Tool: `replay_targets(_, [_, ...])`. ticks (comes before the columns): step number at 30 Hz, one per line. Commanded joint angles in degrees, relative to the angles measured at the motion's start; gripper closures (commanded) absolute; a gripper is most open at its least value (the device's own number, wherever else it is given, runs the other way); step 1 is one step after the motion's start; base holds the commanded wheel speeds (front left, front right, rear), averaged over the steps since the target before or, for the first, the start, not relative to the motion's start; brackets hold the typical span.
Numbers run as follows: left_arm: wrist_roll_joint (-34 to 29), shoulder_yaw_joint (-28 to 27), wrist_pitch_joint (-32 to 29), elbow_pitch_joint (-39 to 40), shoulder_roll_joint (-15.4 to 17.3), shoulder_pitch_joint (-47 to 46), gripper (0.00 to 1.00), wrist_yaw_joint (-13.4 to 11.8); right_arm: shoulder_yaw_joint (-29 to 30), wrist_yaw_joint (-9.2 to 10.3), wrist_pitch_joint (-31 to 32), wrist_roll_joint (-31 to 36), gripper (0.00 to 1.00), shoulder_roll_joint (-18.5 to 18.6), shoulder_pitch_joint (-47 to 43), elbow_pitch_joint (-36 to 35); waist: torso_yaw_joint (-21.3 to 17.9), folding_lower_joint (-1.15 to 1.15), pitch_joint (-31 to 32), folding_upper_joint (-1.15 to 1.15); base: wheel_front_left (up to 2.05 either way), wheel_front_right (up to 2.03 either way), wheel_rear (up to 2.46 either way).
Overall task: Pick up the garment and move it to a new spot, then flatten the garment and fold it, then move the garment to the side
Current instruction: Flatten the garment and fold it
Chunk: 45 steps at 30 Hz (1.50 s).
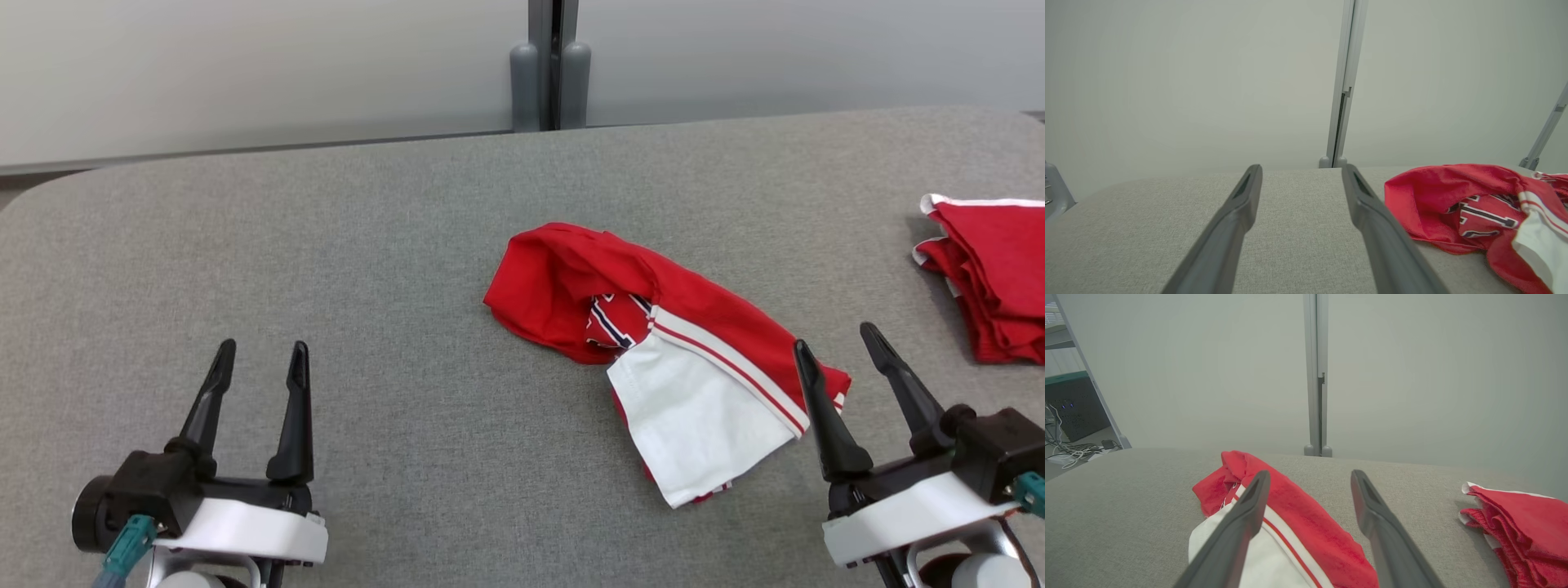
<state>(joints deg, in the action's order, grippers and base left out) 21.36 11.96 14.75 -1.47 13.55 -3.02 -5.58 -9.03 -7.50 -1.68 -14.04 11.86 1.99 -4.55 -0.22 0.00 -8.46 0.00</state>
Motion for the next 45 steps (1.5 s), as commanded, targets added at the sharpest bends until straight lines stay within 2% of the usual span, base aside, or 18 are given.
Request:
replay_targets(1, [-0.1,0.0,0.0,0.3,0.2,0.4,0.00,-0.3,0.1,0.02,0.2,-0.2,0.00,-0.1,-0.8,0.0,-0.5,0.00,0.9,0.00,0.00,0.00,0.00])
replay_targets(13, [0.3,0.8,-1.5,1.9,0.6,4.7,0.00,-1.5,1.8,0.01,0.5,-1.1,0.00,-1.8,-4.1,-0.5,-1.0,0.00,2.9,0.00,0.00,0.00,0.00])
replay_targets(29, [0.9,1.7,-2.5,1.9,0.4,2.9,0.00,-1.8,2.5,0.01,0.3,-1.9,0.00,-2.6,-4.4,-0.8,-0.5,0.00,2.5,0.00,0.00,0.00,0.00])
replay_targets(33, [0.6,4.4,-4.6,0.4,-0.4,-1.4,0.00,0.4,2.5,0.01,0.1,-2.2,0.00,-2.8,-3.2,-0.8,-0.4,0.00,0.8,0.00,0.00,0.00,0.00])
replay_targets(39, [1.0,10.2,-8.6,-7.9,-3.6,-10.7,0.00,5.3,1.2,0.01,-0.4,-2.6,0.00,-3.0,-0.8,-0.8,-3.0,0.00,-3.3,0.00,0.00,0.00,0.00])
replay_targets(40, [1.0,10.2,-8.6,-7.9,-3.6,-10.7,0.00,5.3,1.2,0.01,-0.4,-2.6,0.00,-3.0,-0.8,-0.8,-3.0,0.00,-3.3,0.00,0.00,0.00,0.00])
replay_targets(45, [1.8,12.7,-10.2,-18.5,-6.6,-17.7,0.00,8.1,0.1,0.01,-1.2,-2.9,0.00,-3.3,1.1,-0.1,-6.1,0.00,-7.3,0.00,0.00,0.00,0.00])
